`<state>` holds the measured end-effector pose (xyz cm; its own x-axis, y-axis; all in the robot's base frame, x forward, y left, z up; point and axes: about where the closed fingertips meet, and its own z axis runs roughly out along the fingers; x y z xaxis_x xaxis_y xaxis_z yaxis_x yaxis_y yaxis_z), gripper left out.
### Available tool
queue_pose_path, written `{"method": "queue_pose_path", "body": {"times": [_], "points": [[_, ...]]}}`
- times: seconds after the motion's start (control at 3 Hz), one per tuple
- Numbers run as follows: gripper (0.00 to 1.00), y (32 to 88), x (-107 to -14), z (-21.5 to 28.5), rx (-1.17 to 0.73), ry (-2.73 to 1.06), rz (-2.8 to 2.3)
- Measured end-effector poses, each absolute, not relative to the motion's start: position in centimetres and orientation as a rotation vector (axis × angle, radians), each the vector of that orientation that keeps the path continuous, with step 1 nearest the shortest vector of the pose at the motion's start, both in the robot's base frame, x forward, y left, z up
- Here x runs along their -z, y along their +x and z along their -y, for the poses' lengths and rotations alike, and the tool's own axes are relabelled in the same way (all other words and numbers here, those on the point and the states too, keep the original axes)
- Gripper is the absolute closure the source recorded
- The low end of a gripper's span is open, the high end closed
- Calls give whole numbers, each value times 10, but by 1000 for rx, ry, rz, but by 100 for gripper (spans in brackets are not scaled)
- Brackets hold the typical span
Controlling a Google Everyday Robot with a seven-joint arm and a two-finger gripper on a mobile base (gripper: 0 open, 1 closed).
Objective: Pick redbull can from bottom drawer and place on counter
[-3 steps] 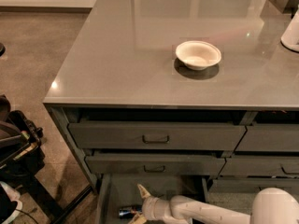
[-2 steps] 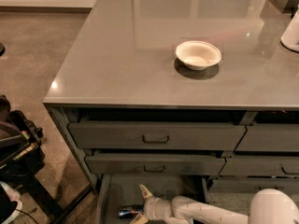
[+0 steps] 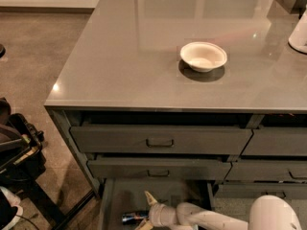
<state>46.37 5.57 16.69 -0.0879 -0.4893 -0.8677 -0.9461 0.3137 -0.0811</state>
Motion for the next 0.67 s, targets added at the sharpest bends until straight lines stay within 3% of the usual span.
{"method": "queue_pose_path", "body": {"times": [0.67], "points": [[0, 461, -148, -65, -722, -1292, -1717]]}}
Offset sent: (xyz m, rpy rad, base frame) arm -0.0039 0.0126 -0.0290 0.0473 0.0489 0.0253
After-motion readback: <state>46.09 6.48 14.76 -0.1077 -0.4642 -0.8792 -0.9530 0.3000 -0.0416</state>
